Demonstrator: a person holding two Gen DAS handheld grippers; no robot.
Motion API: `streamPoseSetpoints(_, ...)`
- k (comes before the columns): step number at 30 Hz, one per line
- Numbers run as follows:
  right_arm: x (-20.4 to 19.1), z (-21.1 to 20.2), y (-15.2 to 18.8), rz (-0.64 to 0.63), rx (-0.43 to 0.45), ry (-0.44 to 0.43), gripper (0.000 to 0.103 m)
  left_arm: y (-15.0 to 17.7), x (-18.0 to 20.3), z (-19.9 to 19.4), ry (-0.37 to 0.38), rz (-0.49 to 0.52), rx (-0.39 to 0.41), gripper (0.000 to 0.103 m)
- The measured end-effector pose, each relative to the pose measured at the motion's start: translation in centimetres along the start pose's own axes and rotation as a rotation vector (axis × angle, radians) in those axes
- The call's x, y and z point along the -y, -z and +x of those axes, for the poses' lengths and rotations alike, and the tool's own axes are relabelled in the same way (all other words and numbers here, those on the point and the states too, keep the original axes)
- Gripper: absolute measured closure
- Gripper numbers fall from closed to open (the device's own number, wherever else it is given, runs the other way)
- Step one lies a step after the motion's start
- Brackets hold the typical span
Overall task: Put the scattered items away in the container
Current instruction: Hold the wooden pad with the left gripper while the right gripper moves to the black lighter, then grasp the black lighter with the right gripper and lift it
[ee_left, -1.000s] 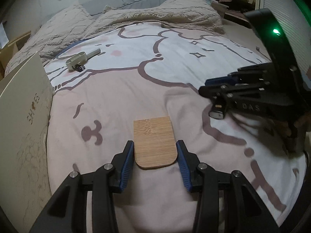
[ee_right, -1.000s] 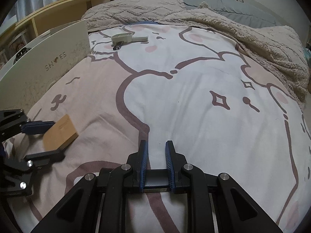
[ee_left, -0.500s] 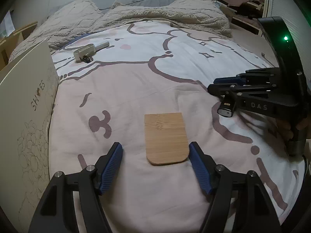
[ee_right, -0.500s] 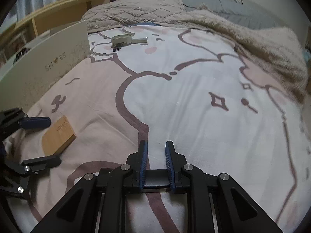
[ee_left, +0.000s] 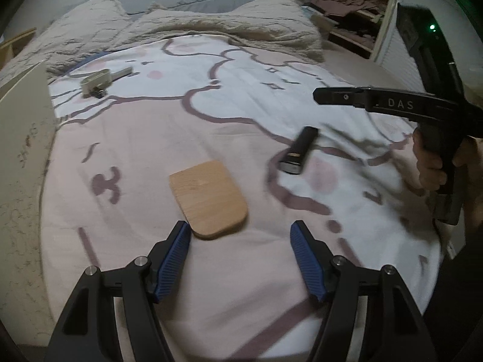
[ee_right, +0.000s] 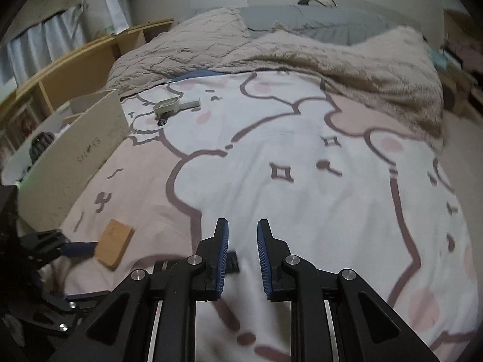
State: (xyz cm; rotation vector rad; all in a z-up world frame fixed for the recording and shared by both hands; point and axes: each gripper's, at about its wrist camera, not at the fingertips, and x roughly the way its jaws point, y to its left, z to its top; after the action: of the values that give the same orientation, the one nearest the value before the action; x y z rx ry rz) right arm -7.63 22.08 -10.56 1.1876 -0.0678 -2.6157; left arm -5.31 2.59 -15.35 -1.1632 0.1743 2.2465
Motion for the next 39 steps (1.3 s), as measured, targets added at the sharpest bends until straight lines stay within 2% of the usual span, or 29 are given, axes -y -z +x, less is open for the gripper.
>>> streamPoseSetpoints(4,0.3,-0.2,0.6,0.017,-0.006,0.005,0.083,-0.1,1.3,-0.1,0.115,0.016,-0.009,0.035)
streamPoseSetpoints(6,0.5,0.1,0.8,0.038,-0.019,-0.014,0.083,-0.2,2.0,-0.2,0.124,0.042,-0.015,0.035)
streamPoseSetpoints(9,0.3,0.8,1.0,0.040,-0.043,-0.020,0.083,-0.5,2.3,-0.3,0.093,0.067,-0.016,0.033)
streamPoseSetpoints(10,0.2,0.9,1.1,0.034,-0.048,-0.023,0.083,-0.6,2.1,-0.5,0.068,0.071,-0.009,0.032)
streamPoseSetpoints(13,-0.3,1.1,1.3,0.013,-0.057,-0.039,0.083,-1.0,1.6,-0.6,-0.032,0.090,0.011,0.019)
streamPoseSetpoints(15,-0.7,1.2,1.4,0.003,-0.059,-0.044,0.083,-1.5,1.1,-0.3,-0.082,0.103,0.023,0.017)
streamPoseSetpoints(18,-1.0,1.2,1.5,-0.003,-0.059,-0.055,0.083,-2.2,0.1,0.4,-0.090,0.100,0.020,0.017)
streamPoseSetpoints(19,-1.0,1.2,1.5,-0.006,-0.058,-0.060,0.081,-2.4,-0.1,0.7,-0.090,0.101,0.023,0.017)
streamPoseSetpoints(20,-1.1,1.1,1.5,-0.009,-0.054,-0.064,0.063,-2.6,-0.3,0.9,-0.089,0.104,0.022,0.017)
streamPoseSetpoints(21,-1.2,0.9,1.6,-0.012,-0.044,-0.060,0.027,-2.8,-0.5,1.3,-0.085,0.109,0.015,0.017)
streamPoseSetpoints(22,-1.4,0.5,1.6,-0.021,-0.018,-0.046,0.014,-2.9,-0.8,1.7,-0.079,0.112,0.004,0.017)
streamPoseSetpoints(23,-1.7,0.1,1.7,-0.036,0.007,-0.040,0.008,-3.0,-1.0,2.1,-0.069,0.112,-0.005,0.017)
streamPoseSetpoints(27,-2.5,-0.2,1.7,-0.083,0.015,-0.069,0.008,-2.9,-1.6,2.5,-0.018,0.086,-0.017,0.020)
streamPoseSetpoints(29,-2.7,0.3,1.7,-0.094,-0.002,-0.067,0.008,-2.8,-1.7,2.2,-0.001,0.083,-0.007,0.040)
streamPoseSetpoints(31,-3.0,0.9,1.7,-0.106,-0.023,-0.073,0.008,-2.7,-1.5,2.0,0.005,0.085,-0.005,0.045)
streamPoseSetpoints(39,-4.7,3.1,2.3,-0.174,-0.102,-0.062,0.008,-2.1,-1.6,1.4,-0.016,0.067,-0.016,0.045)
